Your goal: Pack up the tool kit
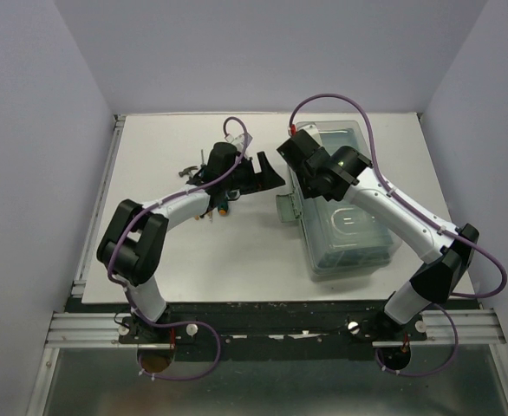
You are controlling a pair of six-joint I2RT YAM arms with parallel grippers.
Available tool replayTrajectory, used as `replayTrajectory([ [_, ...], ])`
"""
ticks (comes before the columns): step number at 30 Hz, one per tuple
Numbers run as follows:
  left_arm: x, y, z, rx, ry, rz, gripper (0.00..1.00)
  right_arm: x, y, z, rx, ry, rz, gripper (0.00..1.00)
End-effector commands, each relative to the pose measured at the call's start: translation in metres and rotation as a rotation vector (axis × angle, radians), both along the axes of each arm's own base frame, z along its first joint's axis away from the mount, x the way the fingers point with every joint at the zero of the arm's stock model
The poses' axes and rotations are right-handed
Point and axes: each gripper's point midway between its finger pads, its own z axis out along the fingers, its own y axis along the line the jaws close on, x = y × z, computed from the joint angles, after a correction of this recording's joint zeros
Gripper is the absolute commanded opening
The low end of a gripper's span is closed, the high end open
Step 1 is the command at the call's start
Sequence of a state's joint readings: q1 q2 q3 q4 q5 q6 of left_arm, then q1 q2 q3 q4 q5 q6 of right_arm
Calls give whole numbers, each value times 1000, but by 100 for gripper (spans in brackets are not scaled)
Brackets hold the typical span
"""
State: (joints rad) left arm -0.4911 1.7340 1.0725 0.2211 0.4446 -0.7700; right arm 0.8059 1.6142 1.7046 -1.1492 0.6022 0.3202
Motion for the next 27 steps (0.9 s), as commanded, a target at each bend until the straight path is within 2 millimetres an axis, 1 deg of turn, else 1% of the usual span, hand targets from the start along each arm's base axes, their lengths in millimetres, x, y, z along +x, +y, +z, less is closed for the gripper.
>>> replayTrajectory([
  [1,7,-13,3,-67,-19,-23,99,5,-17,22,-77,-64,-14,13],
  [4,9,-18,-1,-80,-10,-35,99,6,-16,23,-75,-65,-15,12],
  [9,14,-27,-1,-105,-13,-53,99,6,-16,22,-79,-61,-15,11],
  [14,19,-35,-7,-120,5,-65,99,5,-17,21,-81,-58,-17,11],
  [18,21,-41,-14,-98,18,-77,99,4,-17,21,-84,-57,-15,11],
  [23,20,-43,-22,-87,35,-77,99,4,-18,22,-83,-60,-17,11],
  [27,18,-39,-27,-84,41,-53,99,4,-19,21,-88,-57,-18,11],
])
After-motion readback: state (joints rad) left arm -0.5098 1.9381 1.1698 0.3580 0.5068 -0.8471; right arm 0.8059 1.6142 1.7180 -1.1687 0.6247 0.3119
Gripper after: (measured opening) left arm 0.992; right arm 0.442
